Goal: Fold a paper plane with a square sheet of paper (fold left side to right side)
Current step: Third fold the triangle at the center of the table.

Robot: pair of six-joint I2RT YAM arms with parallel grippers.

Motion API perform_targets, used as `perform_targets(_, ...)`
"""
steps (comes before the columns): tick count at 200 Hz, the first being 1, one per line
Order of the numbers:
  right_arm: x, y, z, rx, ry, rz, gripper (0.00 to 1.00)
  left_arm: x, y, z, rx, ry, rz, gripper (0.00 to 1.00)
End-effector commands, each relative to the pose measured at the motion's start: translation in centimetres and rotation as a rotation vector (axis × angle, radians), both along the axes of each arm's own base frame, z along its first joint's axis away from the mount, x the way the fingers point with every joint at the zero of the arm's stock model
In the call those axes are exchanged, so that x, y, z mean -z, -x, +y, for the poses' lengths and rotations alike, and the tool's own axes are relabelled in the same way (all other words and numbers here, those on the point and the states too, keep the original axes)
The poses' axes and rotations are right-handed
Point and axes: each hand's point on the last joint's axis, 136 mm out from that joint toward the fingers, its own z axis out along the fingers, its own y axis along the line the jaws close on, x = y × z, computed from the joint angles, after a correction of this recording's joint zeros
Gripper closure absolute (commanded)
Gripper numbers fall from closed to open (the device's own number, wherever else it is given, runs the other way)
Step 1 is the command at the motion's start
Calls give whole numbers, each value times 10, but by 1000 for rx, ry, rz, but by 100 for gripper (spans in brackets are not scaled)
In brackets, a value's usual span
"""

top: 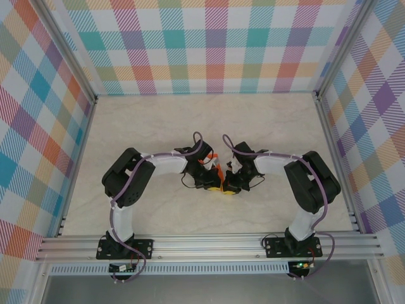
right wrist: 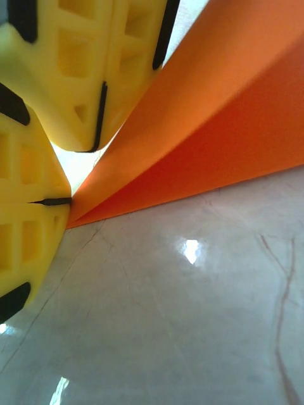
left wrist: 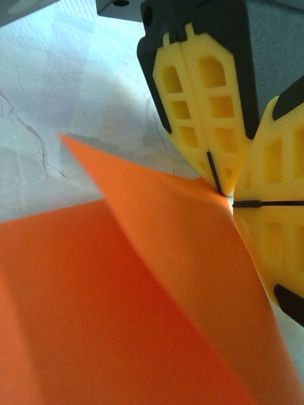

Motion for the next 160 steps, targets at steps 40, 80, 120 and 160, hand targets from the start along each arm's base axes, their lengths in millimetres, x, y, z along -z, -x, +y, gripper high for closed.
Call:
perform_targets(40, 41, 22, -36, 5, 217, 75, 100, 9, -12, 0, -35, -57, -49, 93)
perform_targets(80, 41, 23, -37, 1, 222, 78, 100, 20, -18, 12, -60, -123, -68, 94)
perform_targets(120, 42, 25, -40, -2, 236, 82, 100, 27, -23, 27, -73, -171, -71, 94)
perform_targets(160, 43, 27, -41, -2, 238, 90, 100, 26, -34, 51, -110, -186, -73, 94)
